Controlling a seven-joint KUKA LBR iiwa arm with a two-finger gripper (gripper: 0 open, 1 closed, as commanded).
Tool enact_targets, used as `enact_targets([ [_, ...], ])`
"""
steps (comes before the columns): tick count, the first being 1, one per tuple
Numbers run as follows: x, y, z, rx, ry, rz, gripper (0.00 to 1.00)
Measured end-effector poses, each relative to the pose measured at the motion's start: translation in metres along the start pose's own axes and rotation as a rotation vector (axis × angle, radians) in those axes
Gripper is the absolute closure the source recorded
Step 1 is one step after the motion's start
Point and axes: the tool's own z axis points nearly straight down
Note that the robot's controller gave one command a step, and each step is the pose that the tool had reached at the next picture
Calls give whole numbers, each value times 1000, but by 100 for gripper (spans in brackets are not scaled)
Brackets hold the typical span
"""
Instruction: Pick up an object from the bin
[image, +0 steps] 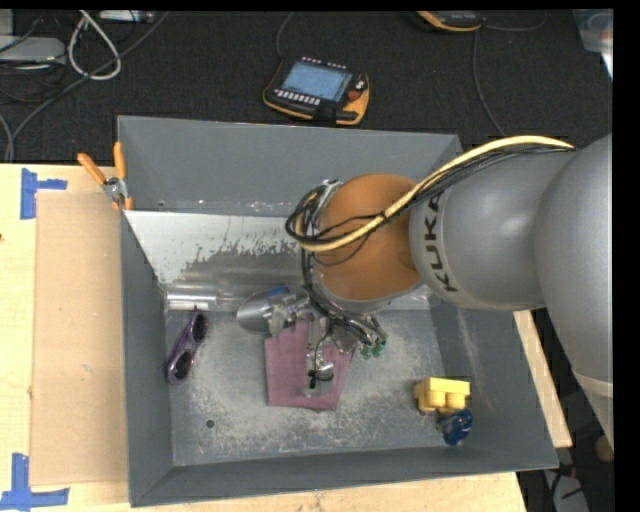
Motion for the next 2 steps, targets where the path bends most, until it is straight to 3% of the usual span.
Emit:
enact_targets([
  [1, 13, -7, 49, 0, -2, -37, 100],
  [2, 13, -7, 49, 0, -2, -36, 100],
])
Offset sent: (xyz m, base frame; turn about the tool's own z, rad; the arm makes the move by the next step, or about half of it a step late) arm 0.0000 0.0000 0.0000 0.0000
